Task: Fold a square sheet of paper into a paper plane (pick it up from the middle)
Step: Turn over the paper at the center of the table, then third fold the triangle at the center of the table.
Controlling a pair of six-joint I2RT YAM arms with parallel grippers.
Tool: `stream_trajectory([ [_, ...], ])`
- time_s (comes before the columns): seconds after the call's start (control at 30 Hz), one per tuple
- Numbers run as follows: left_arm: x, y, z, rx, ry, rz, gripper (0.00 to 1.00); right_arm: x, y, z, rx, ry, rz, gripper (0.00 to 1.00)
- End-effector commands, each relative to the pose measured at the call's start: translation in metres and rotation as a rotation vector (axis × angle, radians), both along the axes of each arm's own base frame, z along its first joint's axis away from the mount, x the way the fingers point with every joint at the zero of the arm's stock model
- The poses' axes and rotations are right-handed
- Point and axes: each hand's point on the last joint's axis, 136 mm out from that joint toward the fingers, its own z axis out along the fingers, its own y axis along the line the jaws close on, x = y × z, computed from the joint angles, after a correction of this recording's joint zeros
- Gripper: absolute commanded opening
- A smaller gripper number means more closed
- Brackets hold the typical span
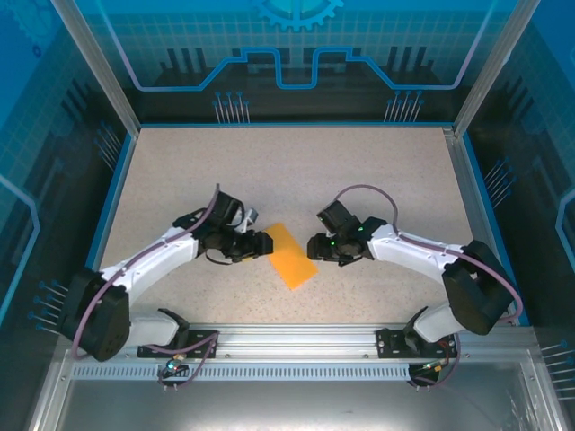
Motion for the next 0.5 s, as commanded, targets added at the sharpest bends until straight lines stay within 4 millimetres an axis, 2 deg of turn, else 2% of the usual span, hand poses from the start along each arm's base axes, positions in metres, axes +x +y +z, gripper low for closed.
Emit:
stream_trajectory([
  [0.0,0.013,-0.017,-0.004,0.040,-0.046,-0.022,0.52,0.002,-0.003,0.007,0.073,-0.011,-0.004,0.51],
  [0.2,0.010,-0.034,-0.036,0.117,-0.009,-0.078,0.42,0.002,-0.013,0.001,0.104,0.004,-0.027,0.51],
  [0.47,0.015,-0.048,-0.057,0.166,0.018,-0.132,0.32,0.001,-0.016,-0.006,0.123,0.019,-0.033,0.51],
])
